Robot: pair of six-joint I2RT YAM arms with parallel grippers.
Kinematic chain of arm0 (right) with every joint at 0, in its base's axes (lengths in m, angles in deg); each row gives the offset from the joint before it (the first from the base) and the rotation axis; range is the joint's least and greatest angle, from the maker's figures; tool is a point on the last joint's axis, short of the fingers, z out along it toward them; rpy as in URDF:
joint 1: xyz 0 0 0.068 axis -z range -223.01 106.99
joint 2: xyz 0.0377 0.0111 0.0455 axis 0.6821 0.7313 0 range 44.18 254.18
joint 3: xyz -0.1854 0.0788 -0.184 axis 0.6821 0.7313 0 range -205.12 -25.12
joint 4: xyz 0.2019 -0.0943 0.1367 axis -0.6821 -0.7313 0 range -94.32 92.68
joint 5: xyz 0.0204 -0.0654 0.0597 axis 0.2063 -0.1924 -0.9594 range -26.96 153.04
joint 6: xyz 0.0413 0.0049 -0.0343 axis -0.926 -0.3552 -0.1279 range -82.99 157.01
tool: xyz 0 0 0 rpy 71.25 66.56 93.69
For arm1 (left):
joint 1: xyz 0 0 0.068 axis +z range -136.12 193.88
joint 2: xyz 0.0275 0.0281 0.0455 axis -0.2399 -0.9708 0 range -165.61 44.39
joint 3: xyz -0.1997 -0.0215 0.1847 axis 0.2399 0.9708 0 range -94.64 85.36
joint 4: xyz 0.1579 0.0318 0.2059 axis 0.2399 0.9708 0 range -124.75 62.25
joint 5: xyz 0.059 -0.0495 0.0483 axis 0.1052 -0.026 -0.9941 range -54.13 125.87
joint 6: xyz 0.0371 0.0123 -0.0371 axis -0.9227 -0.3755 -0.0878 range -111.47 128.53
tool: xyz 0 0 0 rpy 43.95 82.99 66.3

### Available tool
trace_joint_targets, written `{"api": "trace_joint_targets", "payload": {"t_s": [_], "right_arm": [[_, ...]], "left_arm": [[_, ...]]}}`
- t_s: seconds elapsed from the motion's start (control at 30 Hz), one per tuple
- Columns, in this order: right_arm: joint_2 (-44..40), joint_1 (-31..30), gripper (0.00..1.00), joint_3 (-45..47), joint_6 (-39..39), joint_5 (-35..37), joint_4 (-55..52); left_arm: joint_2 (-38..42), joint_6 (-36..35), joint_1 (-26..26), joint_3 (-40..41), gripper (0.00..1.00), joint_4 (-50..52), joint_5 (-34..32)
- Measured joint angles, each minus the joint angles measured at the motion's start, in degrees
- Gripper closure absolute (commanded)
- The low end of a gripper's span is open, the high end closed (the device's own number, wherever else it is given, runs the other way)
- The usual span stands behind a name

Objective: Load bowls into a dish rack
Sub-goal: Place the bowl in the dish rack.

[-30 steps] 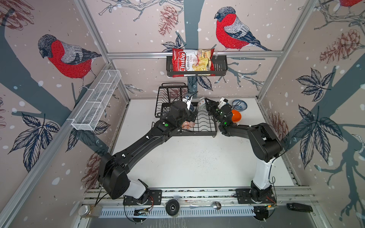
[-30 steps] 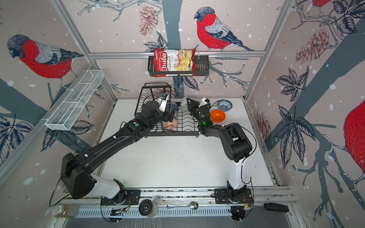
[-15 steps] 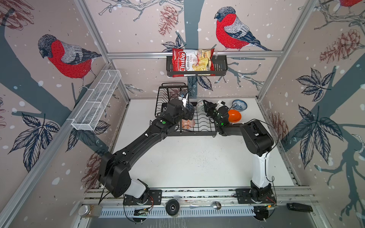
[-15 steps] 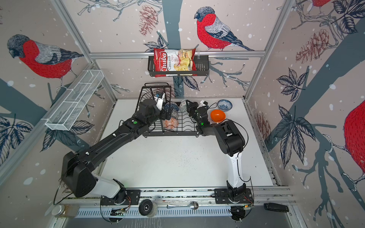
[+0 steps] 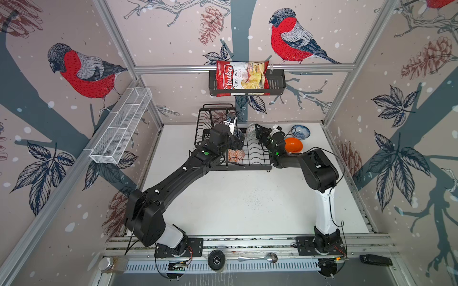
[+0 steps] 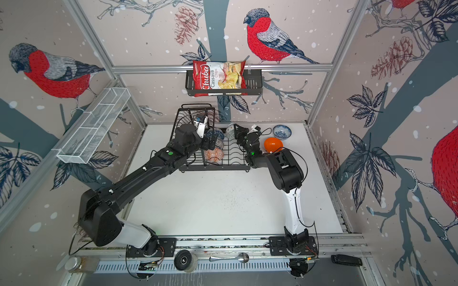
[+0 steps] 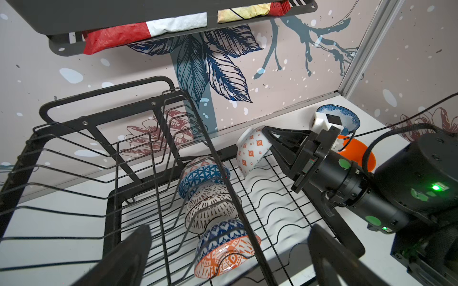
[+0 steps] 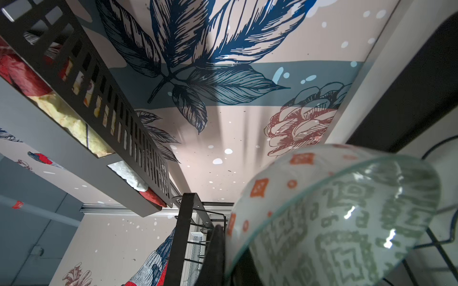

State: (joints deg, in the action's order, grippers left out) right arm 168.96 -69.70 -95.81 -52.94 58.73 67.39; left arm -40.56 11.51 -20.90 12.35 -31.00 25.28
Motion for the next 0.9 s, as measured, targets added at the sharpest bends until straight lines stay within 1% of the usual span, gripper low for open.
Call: {"api": "trace_joint_targets", "payload": {"t_s": [0.33,0.5,0.7,0.9], "right_arm": [[1.75,0.11,1.00,-2.08,-0.37,1.07,-3.10],[2.95,0.11,1.00,-2.95,-0.57,1.16,-3.34],[5.16,0.24,1.00,-3.04,-3.13,1.36,-3.02],[5.90,0.26,1.00,-4.37,-2.95,1.46,-3.15]], "left_arm": [[-0.15,0.04,0.00,-0.13,0.02,-0.02,0.09],[-0.24,0.04,0.02,-0.17,0.02,-0.04,0.09],[-0.26,0.04,0.02,-0.17,0.02,-0.09,0.09],[-0.46,0.04,0.02,-0.20,0.02,-0.46,0.09]]}}
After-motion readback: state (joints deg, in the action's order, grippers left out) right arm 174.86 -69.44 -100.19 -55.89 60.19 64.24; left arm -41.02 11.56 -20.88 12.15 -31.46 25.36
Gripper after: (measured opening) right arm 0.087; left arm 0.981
